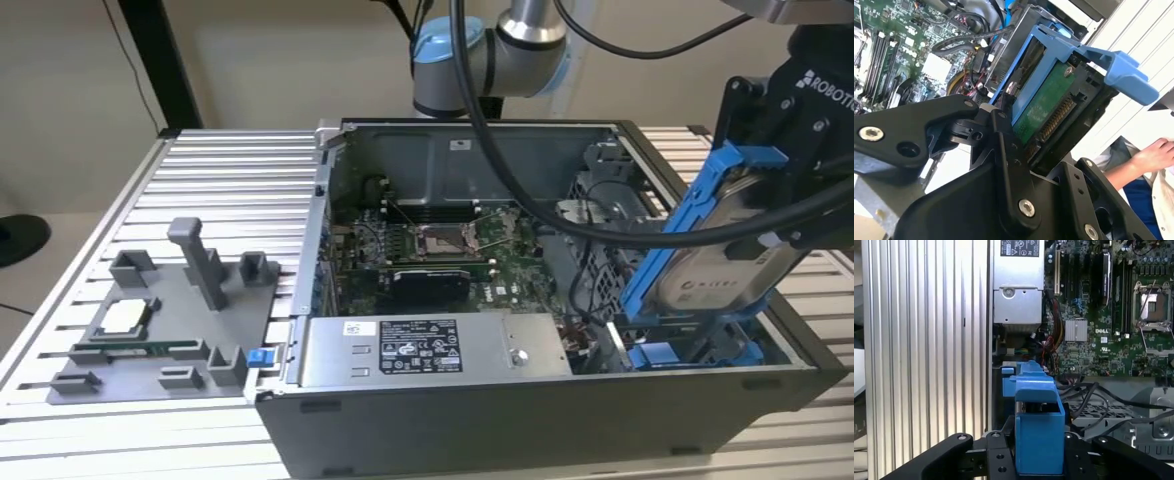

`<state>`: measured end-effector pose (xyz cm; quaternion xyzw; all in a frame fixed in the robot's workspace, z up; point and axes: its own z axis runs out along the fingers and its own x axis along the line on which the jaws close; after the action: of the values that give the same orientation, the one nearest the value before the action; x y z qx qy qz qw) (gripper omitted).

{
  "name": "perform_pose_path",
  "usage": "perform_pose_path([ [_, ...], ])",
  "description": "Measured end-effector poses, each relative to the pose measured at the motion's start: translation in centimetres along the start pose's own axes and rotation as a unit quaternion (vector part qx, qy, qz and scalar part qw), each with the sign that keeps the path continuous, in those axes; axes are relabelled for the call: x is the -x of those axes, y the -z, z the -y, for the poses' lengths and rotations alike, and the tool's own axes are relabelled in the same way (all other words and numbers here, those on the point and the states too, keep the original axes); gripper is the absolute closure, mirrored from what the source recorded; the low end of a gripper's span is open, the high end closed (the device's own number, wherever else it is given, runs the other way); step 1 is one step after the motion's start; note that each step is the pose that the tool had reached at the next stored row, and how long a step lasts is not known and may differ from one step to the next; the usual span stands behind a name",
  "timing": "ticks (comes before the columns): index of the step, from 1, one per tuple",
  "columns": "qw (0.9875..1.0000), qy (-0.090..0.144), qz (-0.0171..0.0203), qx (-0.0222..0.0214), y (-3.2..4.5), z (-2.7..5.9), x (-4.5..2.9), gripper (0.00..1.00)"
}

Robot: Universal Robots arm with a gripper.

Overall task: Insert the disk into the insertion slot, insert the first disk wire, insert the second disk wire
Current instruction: 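Insert the disk into the insertion slot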

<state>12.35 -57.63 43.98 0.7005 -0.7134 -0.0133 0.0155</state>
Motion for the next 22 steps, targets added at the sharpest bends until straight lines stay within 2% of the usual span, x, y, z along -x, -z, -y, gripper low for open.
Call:
perform_pose_path([
  [7,1.0,0.0,0.0001,0.0,-0.81,0.51,-0.04,1.0],
  [22,1.0,0.0,0.0006,0.0,-3.32,1.05,-0.02,1.0],
])
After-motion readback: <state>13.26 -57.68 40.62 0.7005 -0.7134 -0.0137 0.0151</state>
